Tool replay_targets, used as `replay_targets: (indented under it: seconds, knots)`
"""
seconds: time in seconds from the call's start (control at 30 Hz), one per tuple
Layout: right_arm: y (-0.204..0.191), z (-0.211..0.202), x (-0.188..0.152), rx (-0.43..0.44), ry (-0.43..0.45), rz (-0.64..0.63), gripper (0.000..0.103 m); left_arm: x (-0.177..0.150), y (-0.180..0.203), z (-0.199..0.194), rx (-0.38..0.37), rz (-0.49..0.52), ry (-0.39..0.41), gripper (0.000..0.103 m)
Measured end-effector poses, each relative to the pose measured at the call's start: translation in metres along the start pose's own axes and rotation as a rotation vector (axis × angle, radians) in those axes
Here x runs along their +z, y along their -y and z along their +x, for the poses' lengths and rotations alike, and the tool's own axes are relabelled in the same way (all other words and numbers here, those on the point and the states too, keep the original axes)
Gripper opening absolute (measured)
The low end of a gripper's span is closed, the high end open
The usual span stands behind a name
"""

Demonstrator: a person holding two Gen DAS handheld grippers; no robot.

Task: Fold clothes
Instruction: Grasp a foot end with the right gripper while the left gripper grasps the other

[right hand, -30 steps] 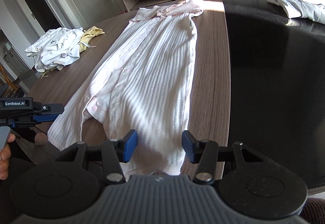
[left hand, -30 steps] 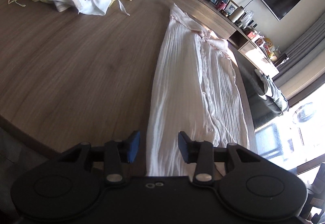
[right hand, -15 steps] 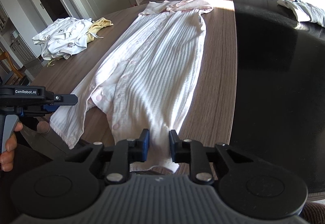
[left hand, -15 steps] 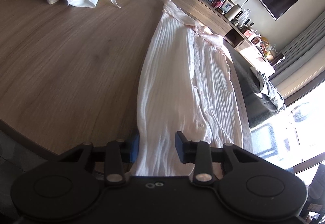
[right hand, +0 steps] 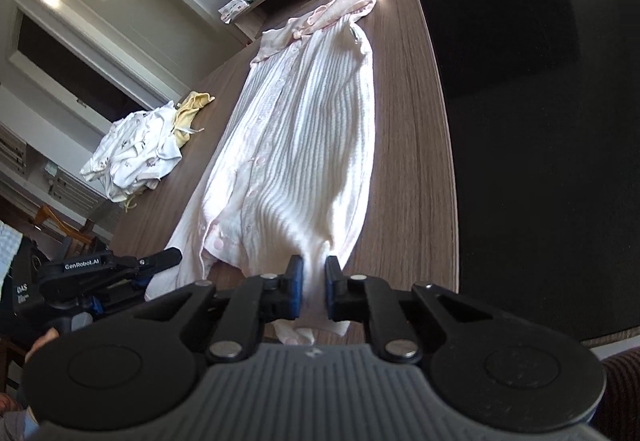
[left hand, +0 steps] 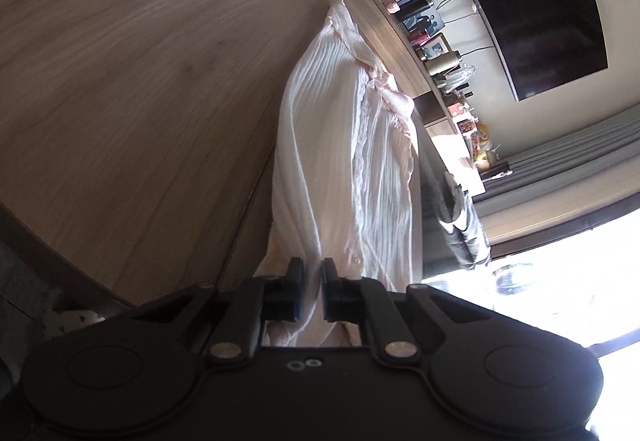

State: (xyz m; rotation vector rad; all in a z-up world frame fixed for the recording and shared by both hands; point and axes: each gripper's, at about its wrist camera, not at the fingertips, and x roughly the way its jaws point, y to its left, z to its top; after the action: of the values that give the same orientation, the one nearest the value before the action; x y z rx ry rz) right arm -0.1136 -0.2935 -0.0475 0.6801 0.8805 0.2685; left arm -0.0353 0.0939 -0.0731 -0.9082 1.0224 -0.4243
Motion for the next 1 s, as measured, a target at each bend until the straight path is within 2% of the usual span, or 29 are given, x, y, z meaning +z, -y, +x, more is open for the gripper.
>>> replay_targets:
  seconds: [0.2,0.43,0.5,0.63,0.73,0.8,0.87,1.0]
  knots:
    - [0.006,-0.016,0.007,0.048,0.038,0.080,0.012,-0.003,-0.008,-0.001,-0.095,-0.100,0.023,0.003]
    - [0.010,-0.038,0.001,0.052,0.058,0.092,0.010,-0.017,-0.002,-0.012,-0.097,-0.089,0.051,0.003]
    - [0.012,-0.043,-0.002,0.014,0.054,0.068,0.010,-0.018,0.000,-0.012,-0.073,-0.071,0.047,0.003]
    - [-0.003,-0.041,-0.005,-0.122,0.022,-0.086,0.015,-0.011,0.007,-0.007,-0.024,-0.012,0.036,0.003]
    - [-0.013,-0.034,-0.006,-0.140,-0.002,-0.142,0.026,-0.007,0.014,-0.003,0.005,0.044,0.025,0.003]
    - [-0.017,-0.030,-0.009,-0.144,-0.016,-0.160,0.048,-0.005,0.018,0.001,0.030,0.077,0.022,0.003]
    - [-0.020,-0.029,-0.013,-0.150,-0.019,-0.171,0.057,-0.005,0.019,0.002,0.038,0.092,0.018,0.003]
    - [-0.026,-0.020,-0.015,-0.164,-0.036,-0.211,0.057,-0.006,0.016,0.003,0.054,0.113,0.004,0.003]
